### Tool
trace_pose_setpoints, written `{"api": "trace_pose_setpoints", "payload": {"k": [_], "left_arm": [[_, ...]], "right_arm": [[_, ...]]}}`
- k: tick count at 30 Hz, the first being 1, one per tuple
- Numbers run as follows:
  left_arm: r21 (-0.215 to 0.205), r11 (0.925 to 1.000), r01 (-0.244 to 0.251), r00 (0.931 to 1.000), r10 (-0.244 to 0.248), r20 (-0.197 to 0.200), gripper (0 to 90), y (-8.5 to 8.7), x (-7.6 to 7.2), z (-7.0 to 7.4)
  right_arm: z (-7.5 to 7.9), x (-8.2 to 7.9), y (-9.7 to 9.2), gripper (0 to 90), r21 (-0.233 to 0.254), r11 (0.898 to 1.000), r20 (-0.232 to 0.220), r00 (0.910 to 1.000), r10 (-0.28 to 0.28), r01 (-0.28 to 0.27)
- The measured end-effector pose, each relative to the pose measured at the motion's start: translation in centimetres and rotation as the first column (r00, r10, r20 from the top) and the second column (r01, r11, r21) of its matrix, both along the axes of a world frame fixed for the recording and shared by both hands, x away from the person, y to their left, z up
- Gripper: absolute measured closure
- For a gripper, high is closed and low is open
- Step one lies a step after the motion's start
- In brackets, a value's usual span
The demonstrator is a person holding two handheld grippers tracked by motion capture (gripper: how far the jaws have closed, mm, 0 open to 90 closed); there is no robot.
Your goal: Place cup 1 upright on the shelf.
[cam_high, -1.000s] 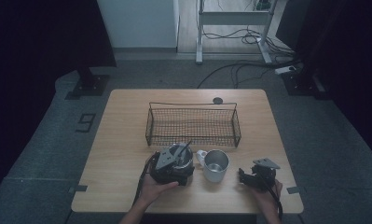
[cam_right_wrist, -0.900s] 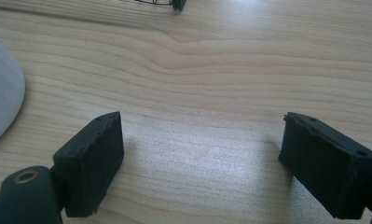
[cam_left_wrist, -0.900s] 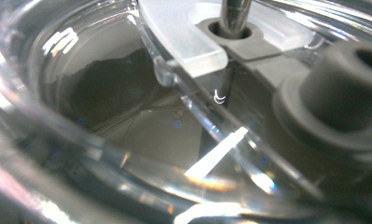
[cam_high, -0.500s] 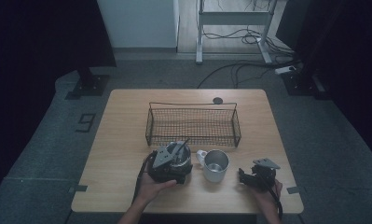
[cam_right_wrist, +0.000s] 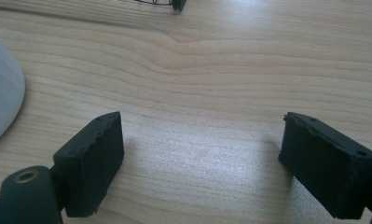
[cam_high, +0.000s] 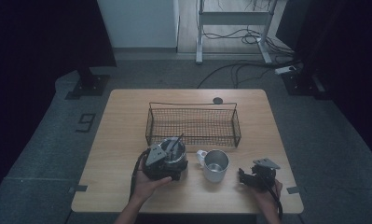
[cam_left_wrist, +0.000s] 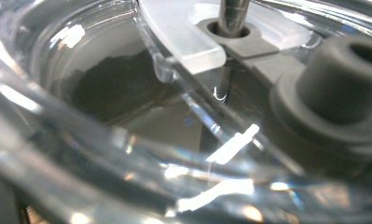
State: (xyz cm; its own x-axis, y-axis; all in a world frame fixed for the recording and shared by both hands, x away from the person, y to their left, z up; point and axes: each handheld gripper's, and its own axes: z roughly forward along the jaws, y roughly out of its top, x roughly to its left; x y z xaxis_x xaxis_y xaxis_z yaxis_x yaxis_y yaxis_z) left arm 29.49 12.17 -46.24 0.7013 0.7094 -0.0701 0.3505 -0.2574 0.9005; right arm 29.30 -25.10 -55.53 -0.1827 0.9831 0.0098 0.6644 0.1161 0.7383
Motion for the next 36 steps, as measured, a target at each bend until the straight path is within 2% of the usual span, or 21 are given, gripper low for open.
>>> {"api": "trace_pose_setpoints", "payload": {"k": [15, 19, 36], "left_arm": [[-0.01, 0.9996, -0.026, 0.9996, 0.026, 0.011, 3.7, 1.3, 0.4, 0.9], [-0.027, 0.9994, -0.021, 0.9998, 0.021, 0.004, 3.7, 1.6, 0.6, 1.3], [-0.038, 0.9983, -0.044, 0.999, 0.044, 0.003, 3.7, 2.2, 1.6, 2.3]], "right_arm": [[0.0, 0.0, 0.0, 13.1, 0.0, 1.0, 0.001, 1.0, 0.0, 0.0], [0.0, 0.0, 0.0, 13.1, 0.0, 1.0, 0.001, 1.0, -0.002, 0.002], [0.0, 0.0, 0.0, 13.1, 0.0, 1.0, 0.001, 1.0, -0.003, 0.003]]}}
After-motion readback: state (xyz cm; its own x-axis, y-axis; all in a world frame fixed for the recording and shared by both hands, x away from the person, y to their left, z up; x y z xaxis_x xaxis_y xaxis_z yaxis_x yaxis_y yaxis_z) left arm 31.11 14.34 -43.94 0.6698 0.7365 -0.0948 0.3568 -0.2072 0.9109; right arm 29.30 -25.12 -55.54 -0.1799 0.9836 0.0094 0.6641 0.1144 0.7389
